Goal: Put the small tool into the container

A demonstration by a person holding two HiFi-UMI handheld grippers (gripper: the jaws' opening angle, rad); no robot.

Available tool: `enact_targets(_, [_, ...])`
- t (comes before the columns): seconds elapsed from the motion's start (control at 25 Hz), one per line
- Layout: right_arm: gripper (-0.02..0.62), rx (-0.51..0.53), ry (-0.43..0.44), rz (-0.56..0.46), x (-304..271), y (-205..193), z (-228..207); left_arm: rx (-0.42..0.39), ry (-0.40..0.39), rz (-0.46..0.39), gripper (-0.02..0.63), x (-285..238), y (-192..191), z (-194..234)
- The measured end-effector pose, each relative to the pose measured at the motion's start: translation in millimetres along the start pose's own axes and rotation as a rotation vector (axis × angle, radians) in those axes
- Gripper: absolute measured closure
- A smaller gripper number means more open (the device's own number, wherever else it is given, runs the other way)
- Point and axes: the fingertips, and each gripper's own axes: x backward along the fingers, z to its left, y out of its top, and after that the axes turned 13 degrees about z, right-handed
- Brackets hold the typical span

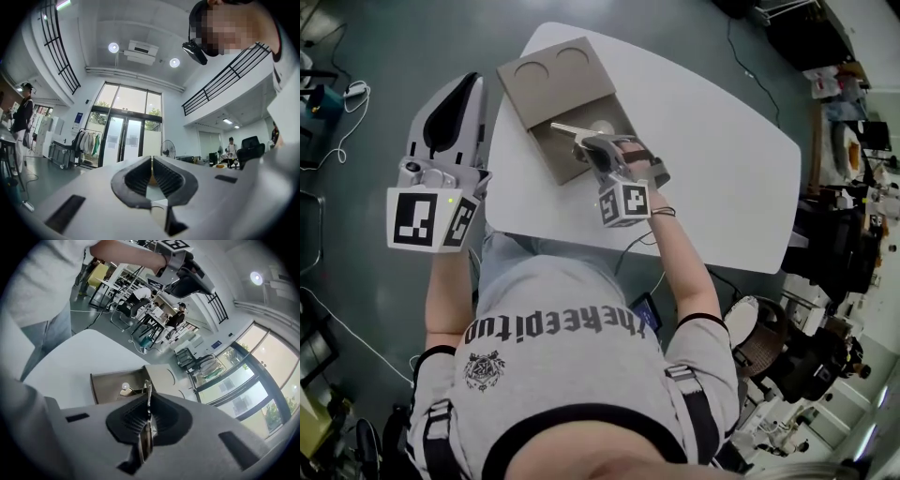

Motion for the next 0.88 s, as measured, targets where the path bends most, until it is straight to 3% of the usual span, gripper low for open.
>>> enact_targets(0.48, [0.594,0.11,0.041,-0.017,-39.8,-7.0,7.8,-0.002,0.092,0.024,0.592,2.2,-5.6,13.5])
enact_targets(0.88, [0.594,0.117,0.052,-0.011,-56.5,-19.5,10.6,-0.006,0.129,0.044,0.592,0.7,-9.6,11.4])
